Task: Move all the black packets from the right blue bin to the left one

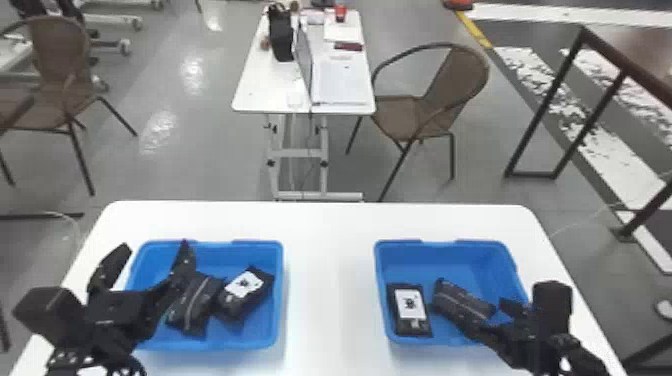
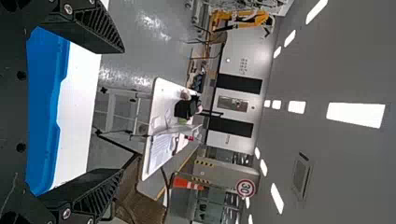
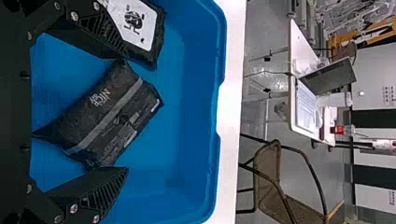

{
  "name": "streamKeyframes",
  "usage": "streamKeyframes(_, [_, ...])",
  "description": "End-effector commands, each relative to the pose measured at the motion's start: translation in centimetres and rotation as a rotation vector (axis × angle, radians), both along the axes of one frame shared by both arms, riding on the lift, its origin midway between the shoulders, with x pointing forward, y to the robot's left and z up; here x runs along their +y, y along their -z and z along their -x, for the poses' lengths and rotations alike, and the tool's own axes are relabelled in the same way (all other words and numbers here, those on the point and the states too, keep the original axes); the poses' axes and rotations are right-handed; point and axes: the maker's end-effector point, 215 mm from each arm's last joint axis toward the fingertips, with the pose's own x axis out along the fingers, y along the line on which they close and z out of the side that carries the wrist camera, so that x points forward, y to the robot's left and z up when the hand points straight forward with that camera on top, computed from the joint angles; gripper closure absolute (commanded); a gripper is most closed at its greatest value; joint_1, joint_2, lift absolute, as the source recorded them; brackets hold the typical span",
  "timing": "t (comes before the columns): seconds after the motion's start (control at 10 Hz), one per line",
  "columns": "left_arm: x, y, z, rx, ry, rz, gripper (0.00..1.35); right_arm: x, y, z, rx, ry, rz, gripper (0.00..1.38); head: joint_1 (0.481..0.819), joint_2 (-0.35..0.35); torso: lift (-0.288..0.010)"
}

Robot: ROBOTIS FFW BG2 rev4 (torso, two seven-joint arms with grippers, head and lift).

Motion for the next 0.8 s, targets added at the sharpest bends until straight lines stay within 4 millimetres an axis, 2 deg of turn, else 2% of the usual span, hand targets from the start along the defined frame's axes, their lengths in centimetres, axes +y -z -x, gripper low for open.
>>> streamKeyframes(0.0, [-0.2,-0.1,-0.1,-0.004,0.0,0.003,0.12,-0.1,0.7,-0.3,-0.024,0.024,-0.013,0.17,0.695,-0.063,0.0])
streamKeyframes(0.1, [-0.2,-0.1,-0.1,-0.004,0.002,0.003,0.12,-0.6,0.7,-0.8,-0.04,0.056,0.0,0.17,0.695,-0.063,0.0])
streamKeyframes(0.5, [-0.3,-0.1,-0.1,-0.004,0.003,0.005,0.12,-2.0,3.0,-2.1,-0.008,0.115,-0.022,0.17,0.695,-0.08,0.0])
streamKeyframes(0.7, [-0.3,-0.1,-0.1,-0.002,0.002,0.005,0.12,-1.7,4.8,-1.8,0.038,0.124,-0.048,0.17,0.695,-0.085,0.0])
